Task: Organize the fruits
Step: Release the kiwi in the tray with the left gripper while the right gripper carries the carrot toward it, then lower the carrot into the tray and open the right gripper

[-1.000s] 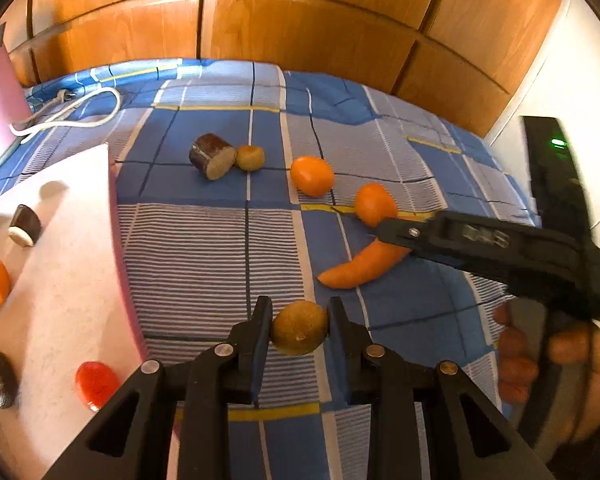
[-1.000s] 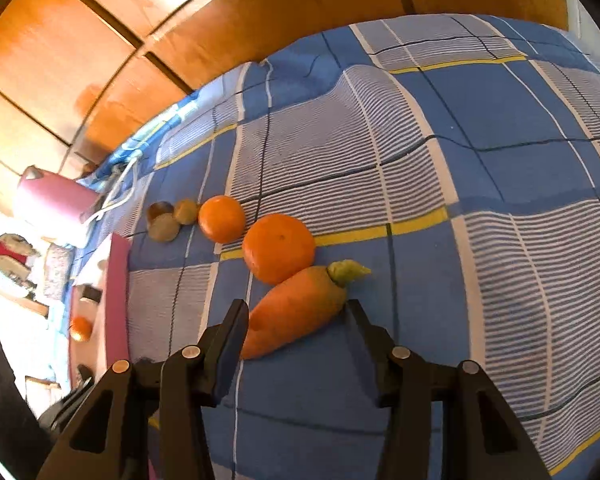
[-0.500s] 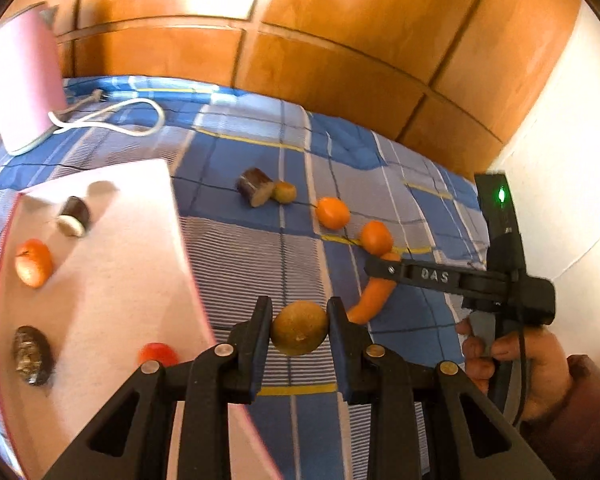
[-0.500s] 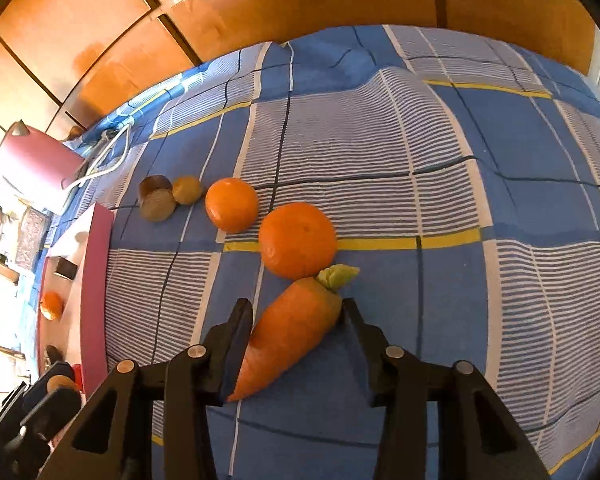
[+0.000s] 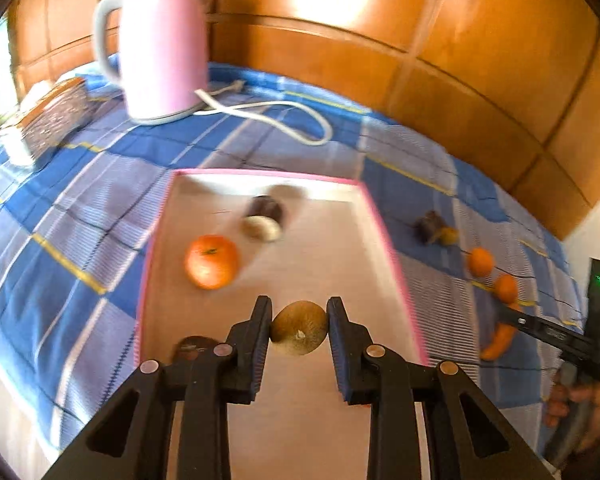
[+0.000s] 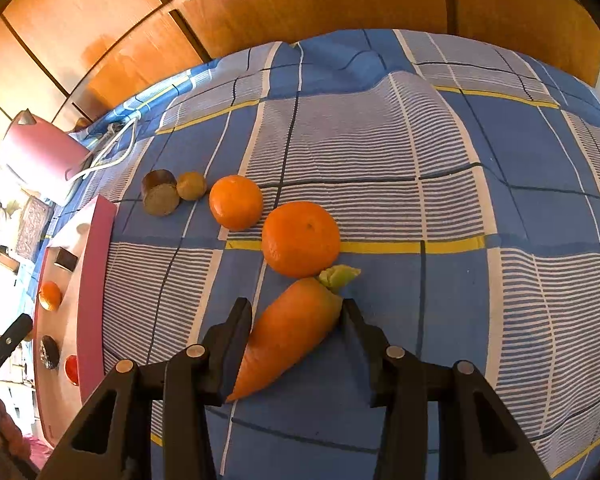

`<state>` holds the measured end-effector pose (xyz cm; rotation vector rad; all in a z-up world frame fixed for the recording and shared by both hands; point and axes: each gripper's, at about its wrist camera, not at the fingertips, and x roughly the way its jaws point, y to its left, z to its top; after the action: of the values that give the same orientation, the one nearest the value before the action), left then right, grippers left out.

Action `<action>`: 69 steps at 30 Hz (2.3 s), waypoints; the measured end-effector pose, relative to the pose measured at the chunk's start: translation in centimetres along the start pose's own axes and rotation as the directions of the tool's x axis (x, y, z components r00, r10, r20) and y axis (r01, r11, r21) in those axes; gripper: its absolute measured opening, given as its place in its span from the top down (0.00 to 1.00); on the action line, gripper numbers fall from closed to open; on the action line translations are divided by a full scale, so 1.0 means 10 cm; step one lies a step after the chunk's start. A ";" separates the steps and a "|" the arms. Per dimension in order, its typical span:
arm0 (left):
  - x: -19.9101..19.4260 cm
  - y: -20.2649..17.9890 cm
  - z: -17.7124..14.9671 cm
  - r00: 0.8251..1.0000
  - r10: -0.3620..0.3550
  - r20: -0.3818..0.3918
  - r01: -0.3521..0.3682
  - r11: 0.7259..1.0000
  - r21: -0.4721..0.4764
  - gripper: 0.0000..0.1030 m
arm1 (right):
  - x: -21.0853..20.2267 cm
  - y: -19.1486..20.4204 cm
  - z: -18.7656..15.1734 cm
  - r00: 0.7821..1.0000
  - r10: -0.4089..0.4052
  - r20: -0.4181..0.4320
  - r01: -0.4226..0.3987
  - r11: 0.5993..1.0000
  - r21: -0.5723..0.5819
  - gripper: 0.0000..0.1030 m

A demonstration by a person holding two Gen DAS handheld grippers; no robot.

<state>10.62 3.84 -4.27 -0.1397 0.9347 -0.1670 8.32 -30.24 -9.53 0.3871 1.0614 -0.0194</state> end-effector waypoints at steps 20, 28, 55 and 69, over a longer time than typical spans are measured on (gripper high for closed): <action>-0.24 -0.03 -0.36 1.000 0.010 0.021 -0.010 1.000 -0.012 0.47 | -0.26 -0.01 -0.15 0.995 0.043 0.095 -0.040 0.999 -0.024 0.59; -0.27 -0.09 -0.41 1.000 0.003 0.021 -0.003 1.000 0.002 0.47 | -0.39 0.04 -0.19 0.987 0.076 0.139 -0.072 0.997 -0.034 0.61; -0.52 0.31 -0.42 0.995 0.067 0.077 -0.059 0.993 -0.099 0.40 | -0.31 1.96 -0.27 0.920 0.388 -0.062 -0.381 0.840 -0.387 0.60; -0.46 0.33 -0.47 0.996 0.078 0.053 -0.072 0.992 -0.108 0.40 | -0.41 1.62 -0.44 0.960 0.280 0.020 -0.256 0.901 -0.350 0.58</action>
<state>4.43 7.76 -4.02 -0.2058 0.8911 -0.0441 5.84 -14.44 -3.08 0.2092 0.9126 0.3935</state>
